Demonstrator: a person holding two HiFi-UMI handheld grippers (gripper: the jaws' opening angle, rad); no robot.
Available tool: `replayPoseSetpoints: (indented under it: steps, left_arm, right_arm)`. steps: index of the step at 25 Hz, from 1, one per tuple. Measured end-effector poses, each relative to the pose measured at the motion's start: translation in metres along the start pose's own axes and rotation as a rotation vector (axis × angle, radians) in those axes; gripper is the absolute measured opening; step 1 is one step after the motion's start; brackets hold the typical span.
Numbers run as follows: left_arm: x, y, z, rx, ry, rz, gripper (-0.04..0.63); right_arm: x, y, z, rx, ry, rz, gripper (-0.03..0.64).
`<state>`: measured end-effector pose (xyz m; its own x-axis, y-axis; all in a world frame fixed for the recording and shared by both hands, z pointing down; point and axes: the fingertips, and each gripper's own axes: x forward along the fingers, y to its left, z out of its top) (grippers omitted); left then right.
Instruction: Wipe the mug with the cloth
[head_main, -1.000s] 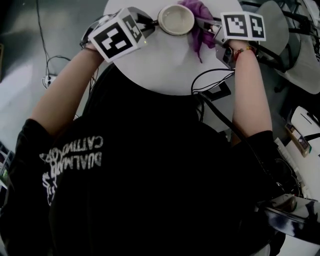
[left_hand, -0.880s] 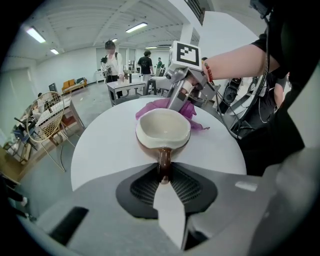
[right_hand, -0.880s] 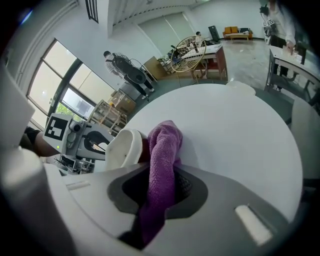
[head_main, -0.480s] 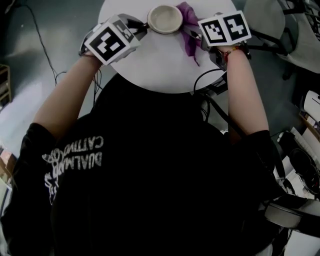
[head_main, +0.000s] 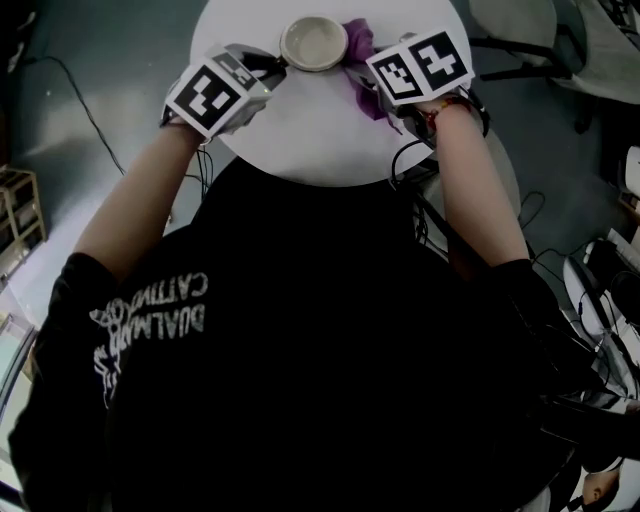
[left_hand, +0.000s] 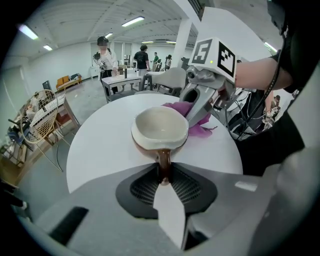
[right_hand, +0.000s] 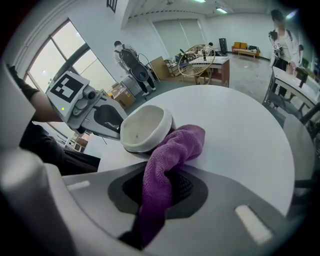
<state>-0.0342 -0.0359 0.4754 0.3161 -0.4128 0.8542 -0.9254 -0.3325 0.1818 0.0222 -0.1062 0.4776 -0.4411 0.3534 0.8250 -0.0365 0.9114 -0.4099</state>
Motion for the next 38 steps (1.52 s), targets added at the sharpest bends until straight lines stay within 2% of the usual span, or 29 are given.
replayPoseSetpoints:
  steps: [5,13,19,29,32,35,38]
  left_arm:
    - [-0.001,-0.005,-0.001,-0.006,-0.011,-0.006,0.069]
    - [0.002,-0.013,0.0,-0.001,-0.022,-0.057,0.071]
    - [0.002,-0.015,-0.001,-0.004,-0.026,-0.061,0.071]
    - [0.008,-0.022,-0.001,-0.024,-0.042,-0.093,0.08]
    - [0.009,-0.026,0.001,-0.042,-0.072,-0.11,0.08]
    - [0.007,-0.026,0.0,-0.042,-0.092,-0.119,0.083]
    - [0.002,-0.027,-0.003,-0.042,-0.108,-0.118,0.08]
  right_arm:
    - [0.004,0.017,-0.008,0.018,0.006,-0.025,0.06]
    - [0.016,0.044,-0.014,0.059,-0.009,0.021,0.061]
    - [0.021,0.052,-0.016,0.107,-0.046,0.01,0.061]
    - [0.035,0.069,-0.011,0.24,-0.084,0.05,0.06]
    - [0.039,0.08,-0.013,0.169,-0.081,0.045,0.057]
    - [0.046,0.106,-0.016,-0.004,-0.046,0.085,0.057]
    - [0.052,0.125,-0.021,-0.17,0.013,0.045,0.057]
